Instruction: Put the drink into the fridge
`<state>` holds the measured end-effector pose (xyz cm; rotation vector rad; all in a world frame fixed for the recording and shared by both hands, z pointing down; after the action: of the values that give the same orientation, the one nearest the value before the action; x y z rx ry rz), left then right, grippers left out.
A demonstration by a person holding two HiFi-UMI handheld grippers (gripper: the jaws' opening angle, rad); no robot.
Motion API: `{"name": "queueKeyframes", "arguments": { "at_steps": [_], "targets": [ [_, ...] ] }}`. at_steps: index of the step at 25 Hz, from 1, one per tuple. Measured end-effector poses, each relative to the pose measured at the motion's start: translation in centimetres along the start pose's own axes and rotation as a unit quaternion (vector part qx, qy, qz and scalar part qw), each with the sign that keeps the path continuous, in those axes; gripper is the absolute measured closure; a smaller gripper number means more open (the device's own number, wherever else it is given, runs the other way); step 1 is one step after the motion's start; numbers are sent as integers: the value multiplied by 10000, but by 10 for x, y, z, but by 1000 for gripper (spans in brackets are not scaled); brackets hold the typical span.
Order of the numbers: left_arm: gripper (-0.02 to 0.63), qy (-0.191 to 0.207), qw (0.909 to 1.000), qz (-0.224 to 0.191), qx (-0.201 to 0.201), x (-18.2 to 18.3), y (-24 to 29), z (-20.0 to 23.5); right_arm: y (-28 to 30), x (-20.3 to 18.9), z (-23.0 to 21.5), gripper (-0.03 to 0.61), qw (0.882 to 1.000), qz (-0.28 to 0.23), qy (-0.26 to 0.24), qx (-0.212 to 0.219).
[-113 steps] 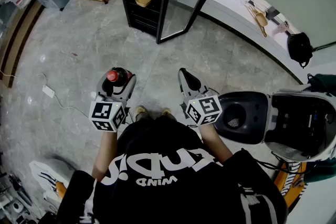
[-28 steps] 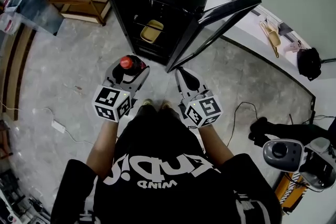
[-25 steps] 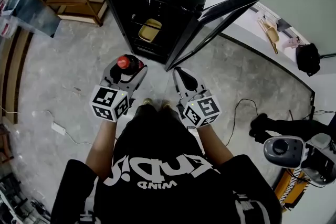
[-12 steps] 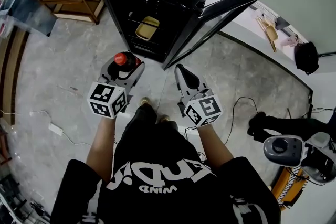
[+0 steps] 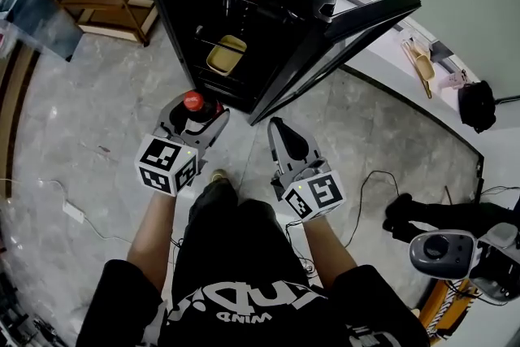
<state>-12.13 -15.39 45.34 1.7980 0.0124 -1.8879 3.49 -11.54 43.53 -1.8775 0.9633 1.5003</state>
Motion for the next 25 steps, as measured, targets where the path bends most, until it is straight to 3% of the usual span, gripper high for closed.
{"name": "queueKeyframes", "arguments": {
  "at_steps": [8,25],
  "targets": [
    [298,133,9998,-135,-23,-29,28,6,15,-34,-16,561,9998,-180,-112,2],
    [297,126,9997,-216,-86,-42,117,19,21,-47,-24,561,10000,-6,-33,43]
  ]
}}
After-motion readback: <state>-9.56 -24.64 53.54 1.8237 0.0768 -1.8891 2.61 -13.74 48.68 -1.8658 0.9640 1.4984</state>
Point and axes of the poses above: the fingertips, and each gripper's own axes: y forward along the fingers, z to its left, x out of its top, the point moved 3 cm from there along -y, backward along the fingers, and after that the axes turned 15 degrees about x, right-handed, at the moved point
